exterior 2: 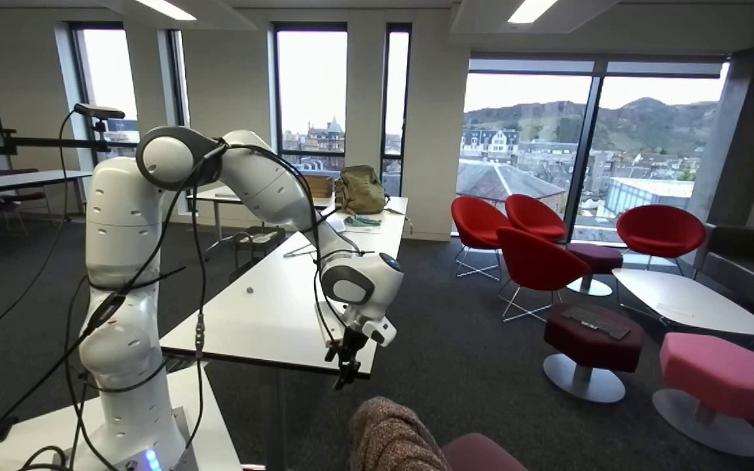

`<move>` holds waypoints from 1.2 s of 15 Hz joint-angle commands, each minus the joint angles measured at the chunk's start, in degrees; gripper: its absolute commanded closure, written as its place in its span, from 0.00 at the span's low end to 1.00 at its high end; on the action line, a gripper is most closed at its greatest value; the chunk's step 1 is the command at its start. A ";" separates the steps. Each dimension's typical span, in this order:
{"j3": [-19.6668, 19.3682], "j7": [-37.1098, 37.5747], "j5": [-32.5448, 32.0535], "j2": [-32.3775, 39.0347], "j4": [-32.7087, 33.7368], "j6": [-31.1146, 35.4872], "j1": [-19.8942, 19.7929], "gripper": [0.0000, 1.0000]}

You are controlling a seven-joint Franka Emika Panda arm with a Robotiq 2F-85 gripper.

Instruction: Put the brown clothing on the table.

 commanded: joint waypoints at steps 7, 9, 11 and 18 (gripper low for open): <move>2.73 1.01 -3.20 10.01 -0.51 12.62 -2.33 0.00; 3.85 -1.22 0.48 11.89 -0.86 18.00 -4.30 0.00; 6.09 -4.12 6.36 13.37 -1.19 24.40 -7.49 0.00; 10.83 -6.80 14.32 15.84 -0.23 27.36 -13.24 0.00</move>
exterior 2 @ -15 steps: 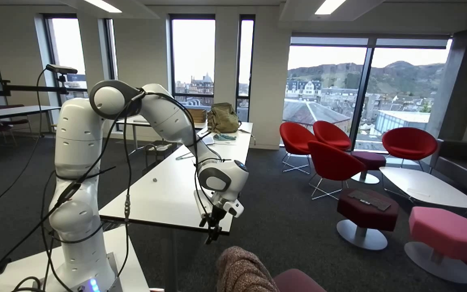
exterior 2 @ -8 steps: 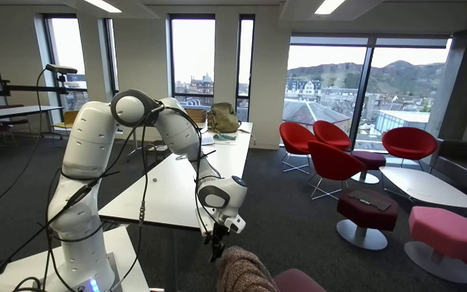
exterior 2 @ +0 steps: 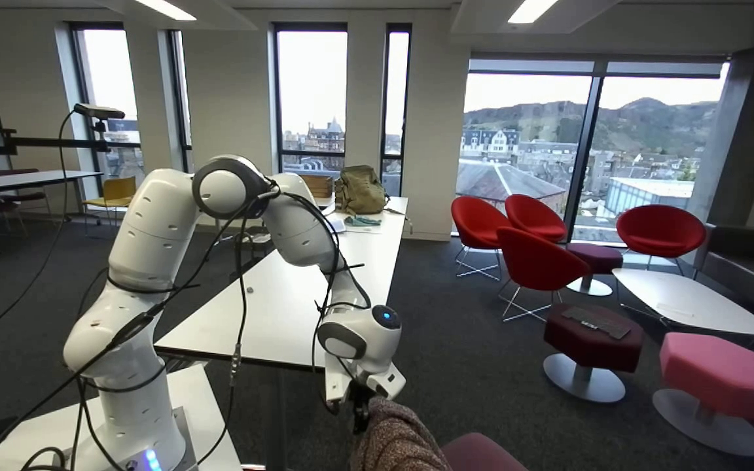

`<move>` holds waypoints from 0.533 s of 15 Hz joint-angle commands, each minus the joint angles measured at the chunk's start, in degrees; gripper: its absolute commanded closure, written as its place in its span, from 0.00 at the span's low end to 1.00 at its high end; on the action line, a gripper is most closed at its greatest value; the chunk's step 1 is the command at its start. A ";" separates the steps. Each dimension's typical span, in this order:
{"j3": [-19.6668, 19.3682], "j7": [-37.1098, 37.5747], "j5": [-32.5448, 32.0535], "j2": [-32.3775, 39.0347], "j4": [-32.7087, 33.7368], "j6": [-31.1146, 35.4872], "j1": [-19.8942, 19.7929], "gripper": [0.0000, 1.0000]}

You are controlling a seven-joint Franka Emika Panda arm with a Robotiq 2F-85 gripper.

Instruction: Put the brown clothing on the table.

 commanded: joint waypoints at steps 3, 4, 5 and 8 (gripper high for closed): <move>0.90 0.40 -0.31 0.08 0.20 0.02 -1.01 0.00; 0.99 0.39 -0.27 0.08 0.23 0.02 -0.99 0.00; 0.91 0.63 -0.29 0.53 0.62 -0.46 -1.09 0.00; 0.18 1.81 -1.42 3.57 1.07 -0.27 -0.93 0.00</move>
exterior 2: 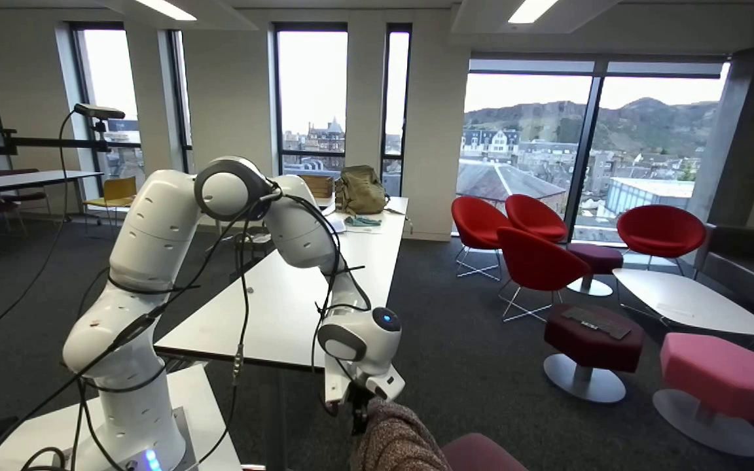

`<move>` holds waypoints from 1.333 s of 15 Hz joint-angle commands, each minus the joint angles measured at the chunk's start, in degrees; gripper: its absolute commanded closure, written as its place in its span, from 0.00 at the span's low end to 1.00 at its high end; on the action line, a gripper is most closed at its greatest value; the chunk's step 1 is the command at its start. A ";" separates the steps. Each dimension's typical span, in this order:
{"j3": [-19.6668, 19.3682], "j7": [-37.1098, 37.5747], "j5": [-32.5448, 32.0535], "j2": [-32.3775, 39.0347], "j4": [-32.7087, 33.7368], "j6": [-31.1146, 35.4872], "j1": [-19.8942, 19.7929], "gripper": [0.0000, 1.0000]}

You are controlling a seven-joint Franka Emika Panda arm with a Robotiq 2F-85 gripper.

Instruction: Put the brown clothing on the table.

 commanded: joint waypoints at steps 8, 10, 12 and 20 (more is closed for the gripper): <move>-7.11 9.96 -12.89 4.48 -3.27 10.77 3.84 0.00; -8.95 12.26 -16.55 3.96 -4.27 14.27 4.87 0.00; -9.05 12.90 -18.43 3.86 -5.06 18.51 4.79 0.00; 14.87 1.50 -13.10 4.11 -4.95 24.82 -18.23 0.41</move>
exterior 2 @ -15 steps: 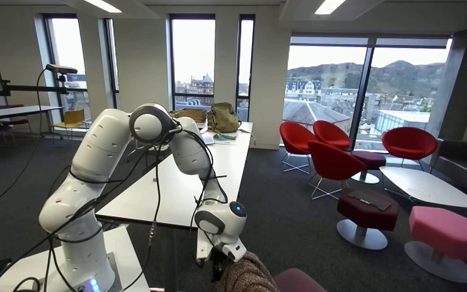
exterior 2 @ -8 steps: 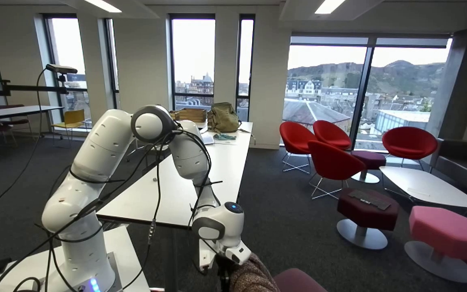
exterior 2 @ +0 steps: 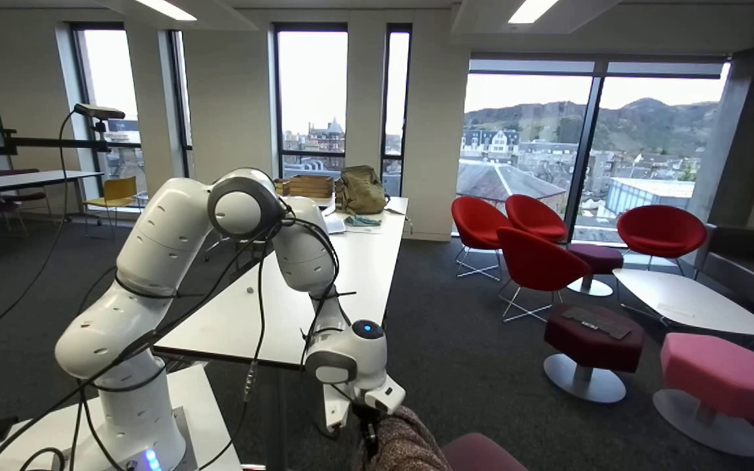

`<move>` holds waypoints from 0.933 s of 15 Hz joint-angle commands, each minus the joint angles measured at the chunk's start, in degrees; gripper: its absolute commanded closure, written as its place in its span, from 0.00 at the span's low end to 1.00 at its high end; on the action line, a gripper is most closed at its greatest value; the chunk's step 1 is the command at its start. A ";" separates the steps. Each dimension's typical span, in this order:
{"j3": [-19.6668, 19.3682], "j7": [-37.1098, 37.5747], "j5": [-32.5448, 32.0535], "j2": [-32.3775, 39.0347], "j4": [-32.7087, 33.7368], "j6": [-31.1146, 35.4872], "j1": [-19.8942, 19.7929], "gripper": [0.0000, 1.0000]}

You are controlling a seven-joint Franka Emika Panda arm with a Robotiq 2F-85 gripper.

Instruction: Put the brown clothing on the table.

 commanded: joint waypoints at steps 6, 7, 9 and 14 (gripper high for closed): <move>18.95 -11.63 2.05 -0.33 -1.03 -0.32 -24.42 0.90; 19.35 -11.62 1.74 -0.04 -0.93 -0.49 -25.50 0.96; 20.26 -11.33 1.51 -0.35 -0.84 -3.50 -27.64 1.00; 19.28 -10.84 -0.25 -5.58 -1.19 -26.83 -25.99 0.98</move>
